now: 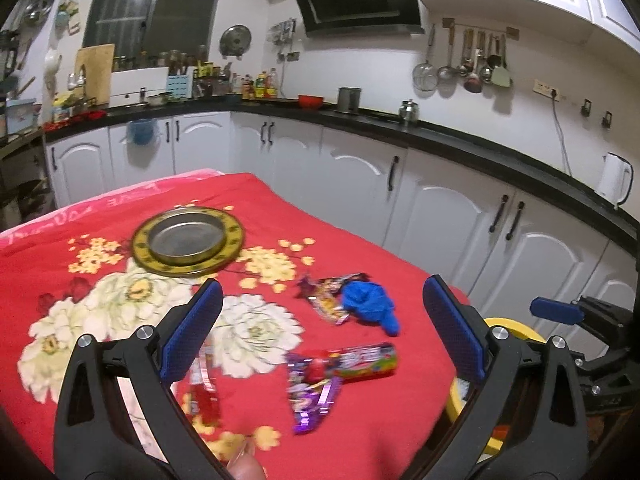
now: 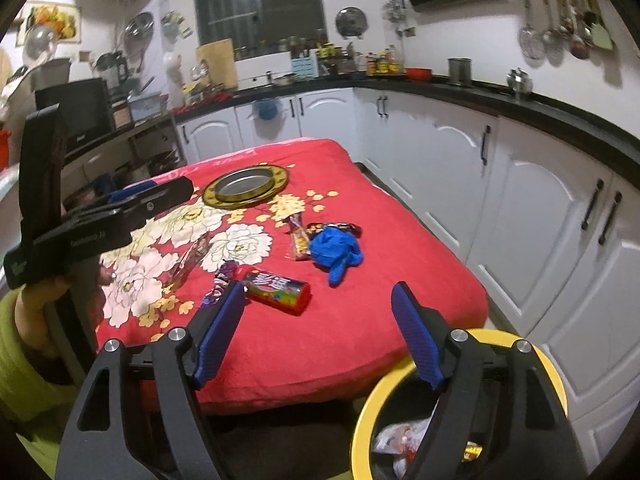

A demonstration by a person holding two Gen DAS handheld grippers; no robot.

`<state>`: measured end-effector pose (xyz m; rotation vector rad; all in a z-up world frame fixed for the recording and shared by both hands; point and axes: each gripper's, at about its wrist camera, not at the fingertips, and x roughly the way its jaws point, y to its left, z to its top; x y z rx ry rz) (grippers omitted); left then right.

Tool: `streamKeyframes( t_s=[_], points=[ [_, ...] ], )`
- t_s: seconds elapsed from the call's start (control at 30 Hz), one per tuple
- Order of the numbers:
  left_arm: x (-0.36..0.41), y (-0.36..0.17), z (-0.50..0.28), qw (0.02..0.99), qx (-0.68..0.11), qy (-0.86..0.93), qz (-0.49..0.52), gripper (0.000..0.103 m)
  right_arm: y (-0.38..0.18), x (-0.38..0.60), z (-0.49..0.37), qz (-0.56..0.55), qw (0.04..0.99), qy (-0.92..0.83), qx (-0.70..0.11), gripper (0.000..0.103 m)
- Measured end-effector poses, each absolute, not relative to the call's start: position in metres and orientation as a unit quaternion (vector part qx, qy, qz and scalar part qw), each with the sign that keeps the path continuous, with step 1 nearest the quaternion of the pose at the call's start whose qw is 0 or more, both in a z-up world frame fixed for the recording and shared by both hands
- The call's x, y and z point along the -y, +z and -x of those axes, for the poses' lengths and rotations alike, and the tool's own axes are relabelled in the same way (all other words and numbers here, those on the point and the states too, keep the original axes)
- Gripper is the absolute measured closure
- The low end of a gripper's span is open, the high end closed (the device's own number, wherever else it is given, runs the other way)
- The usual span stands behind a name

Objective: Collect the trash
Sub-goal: 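Move both open tools back over the blanket toward the red bag and candy tube, then grasp the red snack bag with the left tool while the right tool grasps the candy tube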

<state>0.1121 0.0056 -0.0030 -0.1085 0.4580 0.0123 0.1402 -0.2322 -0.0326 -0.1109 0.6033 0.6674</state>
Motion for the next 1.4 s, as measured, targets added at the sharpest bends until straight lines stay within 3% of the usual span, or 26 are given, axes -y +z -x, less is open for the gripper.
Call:
streamKeyframes(
  t_s=[0.7, 0.97, 1.2, 1.4],
  points=[
    [-0.104, -0.058, -0.135, 0.935, -0.322, 0.087, 0.118, 0.011, -0.102, 0.134, -0.199, 0.24, 0.841, 0.359, -0.327, 0.029],
    [-0.111, -0.082, -0.146, 0.917, -0.362, 0.071, 0.15, 0.029, -0.121, 0.109, -0.206, 0.285, 0.82, 0.371, -0.33, 0.029],
    [-0.106, -0.093, -0.15, 0.911, -0.382, 0.055, 0.146, 0.038, -0.134, 0.087, -0.207, 0.303, 0.802, 0.39, -0.335, 0.031],
    [-0.105, -0.108, -0.156, 0.9, -0.406, 0.046, 0.15, 0.048, -0.138, 0.079, -0.208, 0.293, 0.795, 0.403, -0.346, 0.047]
  ],
)
